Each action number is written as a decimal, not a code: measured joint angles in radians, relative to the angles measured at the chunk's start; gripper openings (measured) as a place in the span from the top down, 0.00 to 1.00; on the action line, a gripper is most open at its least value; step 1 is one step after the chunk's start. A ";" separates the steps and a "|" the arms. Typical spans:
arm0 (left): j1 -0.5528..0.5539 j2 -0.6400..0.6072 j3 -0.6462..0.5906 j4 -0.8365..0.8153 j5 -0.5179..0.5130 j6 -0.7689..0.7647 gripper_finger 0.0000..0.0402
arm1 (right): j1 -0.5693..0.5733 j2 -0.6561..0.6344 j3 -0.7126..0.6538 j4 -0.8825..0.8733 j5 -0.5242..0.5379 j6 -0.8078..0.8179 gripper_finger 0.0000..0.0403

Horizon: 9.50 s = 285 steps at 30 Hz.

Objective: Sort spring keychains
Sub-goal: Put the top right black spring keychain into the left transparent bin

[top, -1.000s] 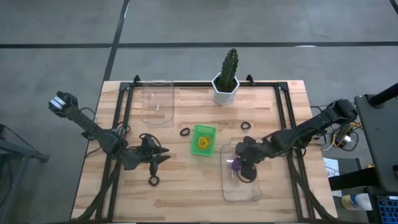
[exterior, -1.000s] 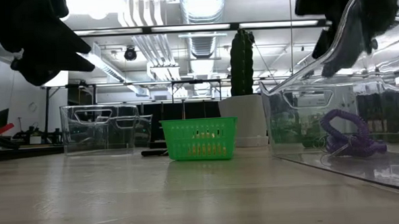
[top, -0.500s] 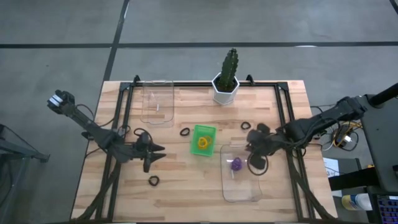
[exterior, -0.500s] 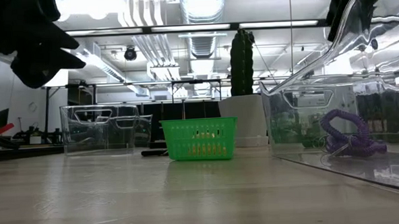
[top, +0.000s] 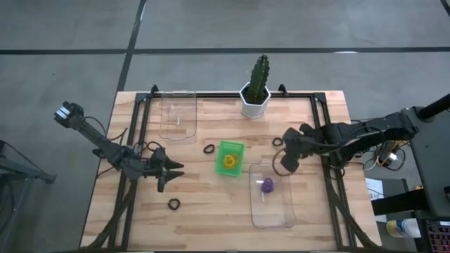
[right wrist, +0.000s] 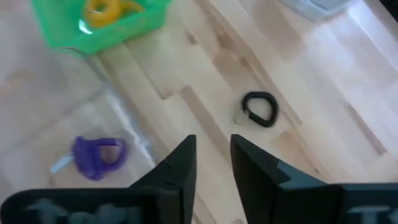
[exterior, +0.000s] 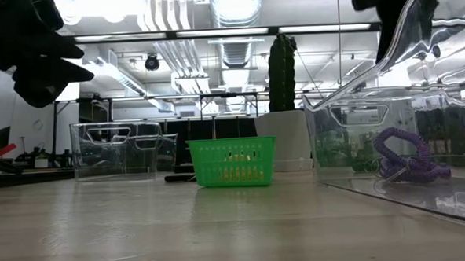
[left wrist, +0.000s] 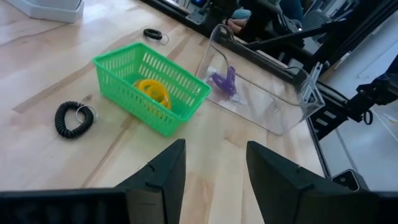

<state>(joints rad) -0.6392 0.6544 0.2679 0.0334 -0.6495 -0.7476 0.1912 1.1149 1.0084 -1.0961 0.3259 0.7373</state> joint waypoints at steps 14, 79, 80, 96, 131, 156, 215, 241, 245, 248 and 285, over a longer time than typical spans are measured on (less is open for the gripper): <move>0.000 -0.010 -0.013 -0.014 0.000 -0.010 0.60 | -0.303 0.000 -0.083 0.021 -0.125 -0.086 0.56; 0.000 -0.230 -0.012 -0.132 0.304 0.144 0.60 | -0.487 0.503 -0.167 0.291 -0.151 -0.162 0.96; 0.000 -0.230 -0.012 -0.132 0.304 0.144 0.60 | -0.487 0.499 -0.167 0.292 -0.151 -0.163 0.97; 0.000 -0.230 -0.012 -0.131 0.304 0.133 0.60 | -0.487 0.429 -0.166 0.297 -0.161 -0.162 0.98; 0.021 -0.154 -0.012 0.231 -0.135 0.312 0.60 | -0.341 0.264 0.033 1.162 -0.430 -0.169 0.98; 0.152 0.034 0.022 0.508 -0.155 0.697 0.60 | -0.226 0.656 0.462 1.152 -0.437 -0.168 0.98; 0.291 0.293 0.218 0.497 -0.167 0.662 0.97 | -0.209 0.672 0.475 1.100 -0.415 -0.218 0.95; 0.396 0.147 0.219 0.048 -0.391 0.635 0.97 | -0.202 0.652 0.474 1.039 -0.484 -0.305 0.66; 0.516 0.145 0.219 -0.011 -0.327 0.630 0.97 | -0.198 0.636 0.474 1.030 -0.484 -0.337 0.68; 0.635 0.146 0.219 -0.040 -0.198 0.610 0.97 | -0.191 0.623 0.474 1.021 -0.484 -0.356 0.70; 1.180 0.705 0.586 -0.644 0.491 0.700 0.95 | -0.173 0.464 0.434 0.856 -0.484 -0.660 0.80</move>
<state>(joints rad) 0.5404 1.3595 0.8542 -0.6106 -0.1580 -0.0477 0.0178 1.5791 1.4422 -0.2401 -0.1577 0.0773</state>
